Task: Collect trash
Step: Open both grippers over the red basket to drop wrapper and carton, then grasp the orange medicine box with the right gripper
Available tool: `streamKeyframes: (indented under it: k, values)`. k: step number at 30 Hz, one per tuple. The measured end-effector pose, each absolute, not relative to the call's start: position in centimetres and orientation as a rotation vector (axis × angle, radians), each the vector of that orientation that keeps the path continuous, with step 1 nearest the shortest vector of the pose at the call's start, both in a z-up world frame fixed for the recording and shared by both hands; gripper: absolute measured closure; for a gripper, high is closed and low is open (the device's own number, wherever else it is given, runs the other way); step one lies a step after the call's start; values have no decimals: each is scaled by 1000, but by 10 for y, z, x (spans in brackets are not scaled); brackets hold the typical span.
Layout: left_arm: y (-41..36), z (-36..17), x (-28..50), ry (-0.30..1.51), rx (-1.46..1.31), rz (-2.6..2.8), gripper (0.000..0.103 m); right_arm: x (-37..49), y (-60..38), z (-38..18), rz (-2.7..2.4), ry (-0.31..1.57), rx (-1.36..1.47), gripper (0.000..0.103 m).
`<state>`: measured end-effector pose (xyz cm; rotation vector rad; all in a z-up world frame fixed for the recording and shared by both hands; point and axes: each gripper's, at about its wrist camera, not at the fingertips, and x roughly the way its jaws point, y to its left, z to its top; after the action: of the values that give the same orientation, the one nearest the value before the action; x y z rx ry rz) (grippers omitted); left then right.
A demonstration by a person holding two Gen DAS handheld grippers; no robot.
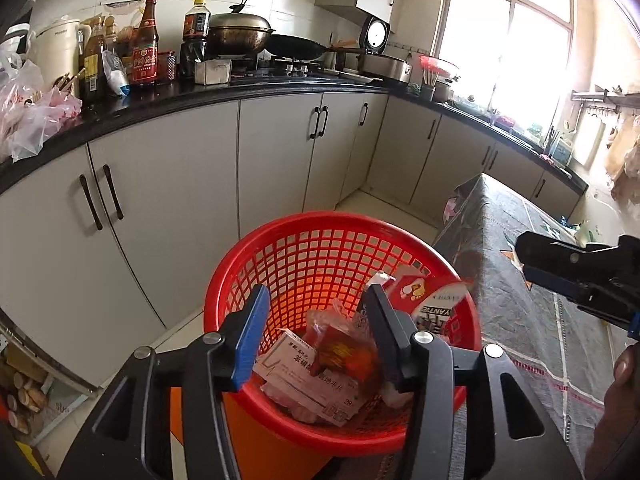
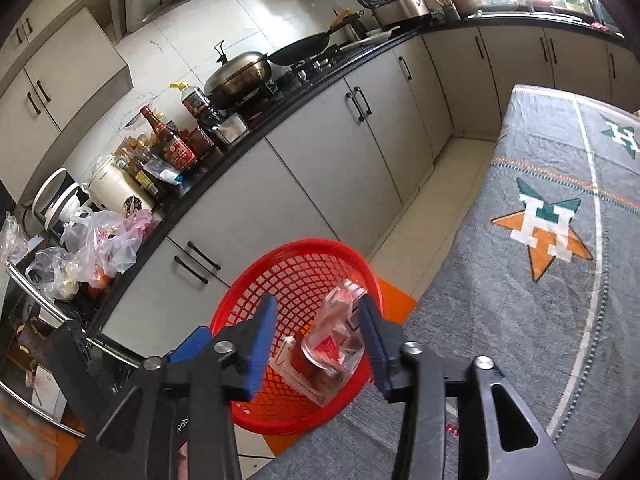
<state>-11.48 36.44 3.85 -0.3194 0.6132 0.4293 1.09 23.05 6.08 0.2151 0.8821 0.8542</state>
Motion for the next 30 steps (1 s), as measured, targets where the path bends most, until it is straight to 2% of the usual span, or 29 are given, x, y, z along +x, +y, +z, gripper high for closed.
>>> streamKeyframes:
  k: [11,18,23,26,28,30]
  values:
    - [307,75,-122,570,-263,312,50,0,134,81,750,805,271,56]
    - [235,87,-108,590,-175,186,49,-9,18,86,562,777,353,56]
    - [181,90,-95,617,-115,92,49,-22,-110,78,291,772,482,54]
    - [152,89,-89,633,-88,26,48,-30,-171,69,125,798,542,51]
    - [133,90,-84,645,-73,-19,46,-36,-211,60,12,816,598,39]
    - [119,88,-82,653,-59,-44,46,-36,-239,50,-49,845,647,38]
